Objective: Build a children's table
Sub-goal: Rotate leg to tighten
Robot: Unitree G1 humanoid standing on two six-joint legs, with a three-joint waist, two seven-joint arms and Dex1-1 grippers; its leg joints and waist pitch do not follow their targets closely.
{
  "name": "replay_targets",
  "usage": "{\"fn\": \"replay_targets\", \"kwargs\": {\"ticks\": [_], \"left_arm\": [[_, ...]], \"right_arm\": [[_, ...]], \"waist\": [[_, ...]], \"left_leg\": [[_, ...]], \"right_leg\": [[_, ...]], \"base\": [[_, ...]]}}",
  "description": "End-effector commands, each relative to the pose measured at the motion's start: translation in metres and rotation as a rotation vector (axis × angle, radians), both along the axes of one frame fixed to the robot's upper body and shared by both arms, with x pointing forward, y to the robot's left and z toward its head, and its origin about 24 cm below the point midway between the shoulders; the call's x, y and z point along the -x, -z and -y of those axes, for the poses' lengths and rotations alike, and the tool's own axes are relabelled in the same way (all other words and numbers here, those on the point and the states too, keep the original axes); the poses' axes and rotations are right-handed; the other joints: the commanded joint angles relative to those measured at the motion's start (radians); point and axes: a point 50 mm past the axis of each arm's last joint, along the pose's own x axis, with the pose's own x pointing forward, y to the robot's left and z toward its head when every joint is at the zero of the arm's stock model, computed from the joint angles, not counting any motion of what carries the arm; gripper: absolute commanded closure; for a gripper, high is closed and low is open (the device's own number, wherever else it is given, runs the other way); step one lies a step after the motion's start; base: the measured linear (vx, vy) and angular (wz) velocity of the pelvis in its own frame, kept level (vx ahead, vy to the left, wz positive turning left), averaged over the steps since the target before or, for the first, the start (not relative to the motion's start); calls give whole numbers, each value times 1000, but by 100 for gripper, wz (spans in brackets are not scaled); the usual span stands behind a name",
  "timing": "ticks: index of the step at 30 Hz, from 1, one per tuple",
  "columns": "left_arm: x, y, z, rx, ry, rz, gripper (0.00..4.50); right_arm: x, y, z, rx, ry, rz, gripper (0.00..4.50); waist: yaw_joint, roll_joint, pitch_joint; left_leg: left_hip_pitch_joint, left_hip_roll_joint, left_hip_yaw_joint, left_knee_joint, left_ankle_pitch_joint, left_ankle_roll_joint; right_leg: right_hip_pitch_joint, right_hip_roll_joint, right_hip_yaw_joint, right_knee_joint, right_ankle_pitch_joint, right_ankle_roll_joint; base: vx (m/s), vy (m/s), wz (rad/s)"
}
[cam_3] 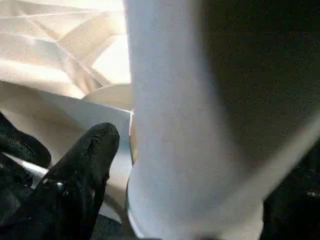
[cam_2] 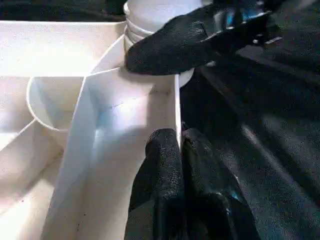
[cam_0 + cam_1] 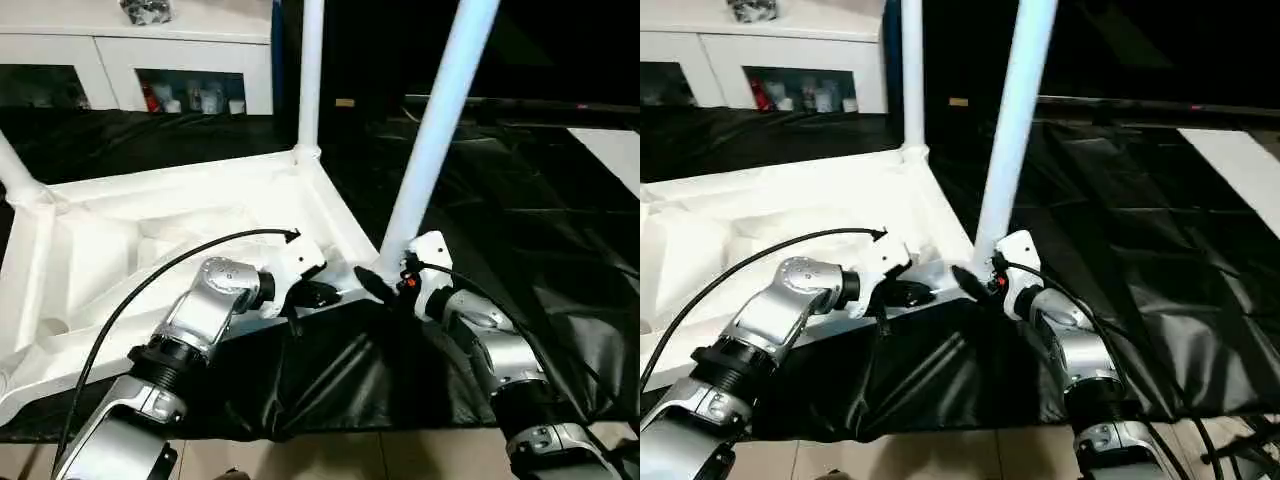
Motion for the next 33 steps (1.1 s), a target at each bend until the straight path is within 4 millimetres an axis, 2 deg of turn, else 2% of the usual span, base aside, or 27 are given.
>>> {"fn": "replay_targets", "kwargs": {"ticks": [1,3,4,5,7,8,9,12,14,17,18,19,20,25,27,28,29,30,31,32,33], "left_arm": [[16,4,15,14,173,-51,450],[22,3,2,7,220,-75,450],[22,3,2,7,220,-75,450],[24,3,-5,0,245,-91,450],[27,2,-16,-14,285,-113,450],[27,2,-16,-14,285,-113,450],[27,1,-18,-17,293,-112,450],[27,-1,-25,-26,315,-135,450],[27,-2,-28,-27,324,-143,450],[24,-4,-32,-43,319,-136,450],[23,-4,-32,-42,314,-133,450],[22,-5,-32,-39,309,-130,450],[21,-5,-31,-30,303,-128,450],[18,-4,-28,-17,267,-112,450],[14,-2,-23,2,201,-93,450],[12,-2,-21,11,169,-82,450],[7,-2,-14,32,87,-58,450],[7,-2,-14,32,87,-58,450],[6,-2,-11,39,59,-53,450],[4,-2,-4,55,3,-47,450],[4,-2,-4,55,3,-47,450]], "right_arm": [[4,-7,-15,24,-168,41,64],[13,-10,-5,42,-308,36,64],[13,-10,-5,42,-308,36,64],[20,-11,0,64,-407,25,64],[34,-11,9,76,-564,-16,64],[34,-11,9,76,-567,-17,64],[36,-12,11,74,-594,-24,88],[41,-17,14,39,-676,-47,101],[43,-18,14,27,-722,-62,130],[45,-19,14,24,-770,-76,148],[45,-19,14,22,-776,-78,167],[45,-19,13,19,-780,-81,167],[45,-19,12,18,-785,-84,172],[45,-15,7,1,-785,-97,181],[44,-10,4,-5,-723,-97,181],[43,-7,4,0,-672,-94,181],[38,0,1,9,-535,-86,182],[38,0,1,9,-535,-86,182],[36,2,0,9,-487,-83,183],[29,5,-4,0,-357,-77,183],[29,5,-4,0,-357,-77,183]], "waist": [[0,7,-55],[-1,6,-58],[-1,6,-58],[-1,7,-61],[3,5,-59],[7,3,-57],[8,5,-56],[18,6,-53],[23,9,-50],[24,1,-51],[24,1,-52],[25,1,-52],[25,-5,-53],[27,2,-53],[27,2,-51],[29,1,-49],[27,5,-47],[25,6,-45],[22,3,-43],[17,6,-43],[15,5,-43]], "left_leg": [[3,58,-23,-84,-247,14],[-1,59,-22,-80,-193,36],[-2,58,-21,-77,-176,48],[1,57,-18,-72,-143,74],[-1,57,-16,-70,-125,97],[-1,60,-16,-71,-136,103],[1,61,-16,-72,-145,102],[5,64,-15,-77,-187,75],[9,66,-15,-80,-224,54],[8,64,-17,-80,-218,45],[6,64,-17,-80,-207,46],[6,64,-16,-79,-202,46],[5,63,-16,-78,-192,49],[6,63,-17,-78,-181,52],[7,62,-16,-78,-195,49],[11,62,-15,-80,-218,41],[11,63,-17,-83,-238,27],[11,64,-18,-85,-249,15],[15,61,-23,-88,-291,0],[14,61,-25,-90,-309,-14],[14,62,-27,-91,-314,-19]], "right_leg": [[36,-74,46,-78,-220,-216],[40,-72,44,-67,-129,-234],[42,-70,44,-65,-99,-240],[42,-68,43,-59,-31,-266],[44,-69,43,-57,-8,-276],[44,-71,43,-58,-30,-277],[42,-71,43,-60,-48,-277],[37,-72,43,-67,-138,-271],[35,-71,43,-71,-185,-263],[36,-75,44,-70,-200,-255],[36,-75,44,-70,-194,-253],[37,-76,45,-70,-190,-253],[37,-76,44,-69,-187,-251],[36,-76,43,-68,-177,-252],[34,-75,43,-72,-189,-253],[31,-76,44,-76,-223,-249],[30,-77,45,-80,-258,-242],[29,-78,46,-81,-278,-236],[29,-80,43,-89,-360,-214],[28,-81,44,-93,-403,-196],[27,-81,44,-94,-416,-188]], "base": [[0,0,0],[0,0,0],[0,0,0],[0,0,0],[0,0,0],[0,0,0],[0,0,0],[0,0,0],[0,0,0],[0,0,0],[0,0,0],[0,0,0],[0,0,0],[0,0,0],[0,0,0],[0,0,0],[0,0,0],[0,0,0],[0,0,0],[0,0,0],[0,0,0]]}}
